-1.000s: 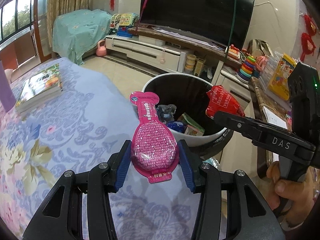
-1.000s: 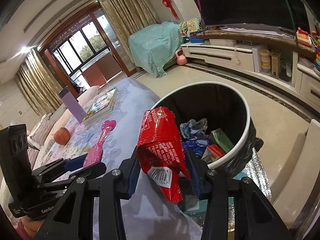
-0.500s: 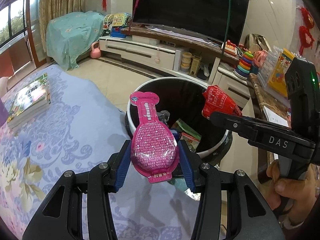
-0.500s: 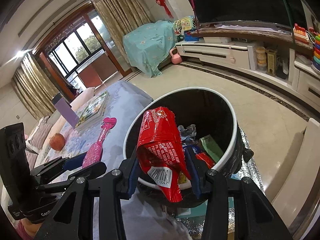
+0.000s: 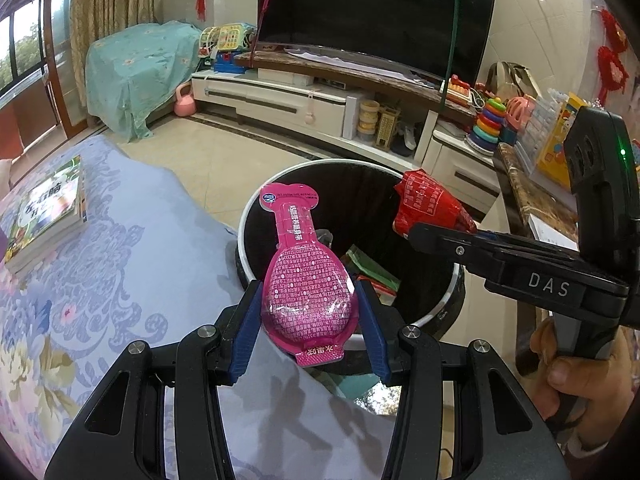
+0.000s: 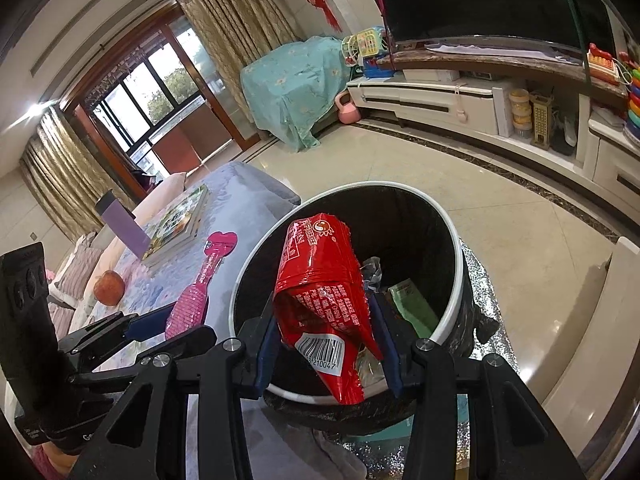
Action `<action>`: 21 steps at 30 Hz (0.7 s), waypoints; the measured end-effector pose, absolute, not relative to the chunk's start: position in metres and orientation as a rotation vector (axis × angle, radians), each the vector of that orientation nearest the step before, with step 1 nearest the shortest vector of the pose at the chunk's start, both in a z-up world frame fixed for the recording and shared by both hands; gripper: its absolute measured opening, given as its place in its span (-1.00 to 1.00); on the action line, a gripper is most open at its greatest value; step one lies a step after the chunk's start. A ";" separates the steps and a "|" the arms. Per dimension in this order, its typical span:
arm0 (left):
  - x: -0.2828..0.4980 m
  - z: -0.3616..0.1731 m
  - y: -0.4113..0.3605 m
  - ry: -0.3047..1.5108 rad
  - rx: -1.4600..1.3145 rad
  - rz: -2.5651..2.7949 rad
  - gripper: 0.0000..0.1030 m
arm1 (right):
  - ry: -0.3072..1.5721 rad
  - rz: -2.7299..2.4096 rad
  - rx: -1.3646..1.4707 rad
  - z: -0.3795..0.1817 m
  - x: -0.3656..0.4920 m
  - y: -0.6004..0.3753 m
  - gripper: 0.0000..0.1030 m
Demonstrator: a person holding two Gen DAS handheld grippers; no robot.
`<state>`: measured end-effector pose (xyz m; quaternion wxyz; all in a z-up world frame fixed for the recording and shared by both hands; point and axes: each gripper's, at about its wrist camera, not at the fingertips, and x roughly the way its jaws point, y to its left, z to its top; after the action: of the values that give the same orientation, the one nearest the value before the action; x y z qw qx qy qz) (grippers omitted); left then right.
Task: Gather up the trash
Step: 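Carry the pink toy and red snack bag over the bin with both tools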
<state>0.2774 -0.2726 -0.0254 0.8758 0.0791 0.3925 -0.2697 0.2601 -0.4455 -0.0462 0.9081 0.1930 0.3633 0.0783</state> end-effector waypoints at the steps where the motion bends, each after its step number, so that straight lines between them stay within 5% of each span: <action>1: 0.278 -0.026 -0.274 0.821 0.166 -0.563 -0.11 | 0.752 0.162 0.397 -0.046 0.261 -0.446 -0.13; 21: 0.293 -0.030 -0.288 0.841 0.181 -0.564 -0.11 | 0.790 0.166 0.382 -0.047 0.279 -0.450 -0.10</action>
<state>0.2931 -0.2876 -0.0301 0.8706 0.0864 0.4024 -0.2696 0.2785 -0.4499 -0.0470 0.9020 0.1848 0.3819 0.0803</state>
